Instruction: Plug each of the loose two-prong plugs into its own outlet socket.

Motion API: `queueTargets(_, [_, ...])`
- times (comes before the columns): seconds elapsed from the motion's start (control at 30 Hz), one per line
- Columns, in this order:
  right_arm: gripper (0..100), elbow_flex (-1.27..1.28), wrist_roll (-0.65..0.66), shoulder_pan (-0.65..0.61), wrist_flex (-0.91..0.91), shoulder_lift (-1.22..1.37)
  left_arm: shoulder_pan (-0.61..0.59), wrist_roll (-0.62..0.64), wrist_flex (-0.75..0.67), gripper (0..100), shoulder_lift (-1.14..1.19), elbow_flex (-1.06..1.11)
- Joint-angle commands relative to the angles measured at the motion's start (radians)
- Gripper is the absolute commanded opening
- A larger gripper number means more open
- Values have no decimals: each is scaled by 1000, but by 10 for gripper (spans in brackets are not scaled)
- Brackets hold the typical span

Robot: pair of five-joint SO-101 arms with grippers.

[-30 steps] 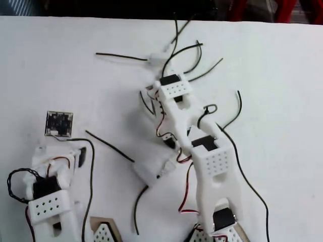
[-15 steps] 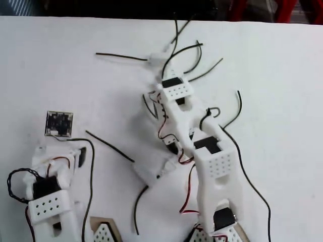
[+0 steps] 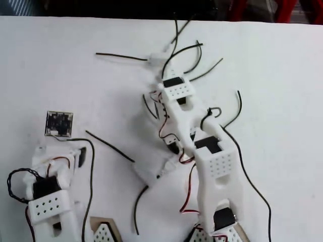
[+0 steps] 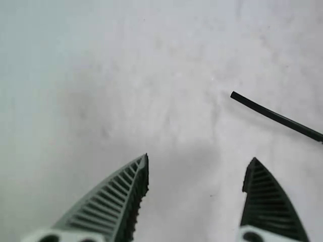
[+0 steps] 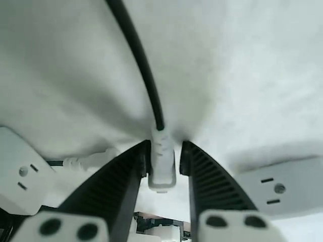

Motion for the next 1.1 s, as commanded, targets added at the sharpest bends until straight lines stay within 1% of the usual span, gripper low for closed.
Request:
queueTargets(0.0, [84,2,0,15,16,-99,-2,0,-21,297,-16,-3])
queueTargets(0.5, [80,78,2,10,13,-124,-2,0,-21,297,-16,-3])
queueTargets(0.6, [19,77,2,10,12,-124,-2,0,-21,297,-16,-3])
queueTargets(0.7, [18,75,43,13,15,-148,-2,0,-23,297,-16,-3])
queueTargets(0.83, [17,106,55,15,18,-291,-2,0,-23,297,-16,-3])
queueTargets(1.07, [17,288,49,-27,13,-719,-2,2,-25,297,-16,-3])
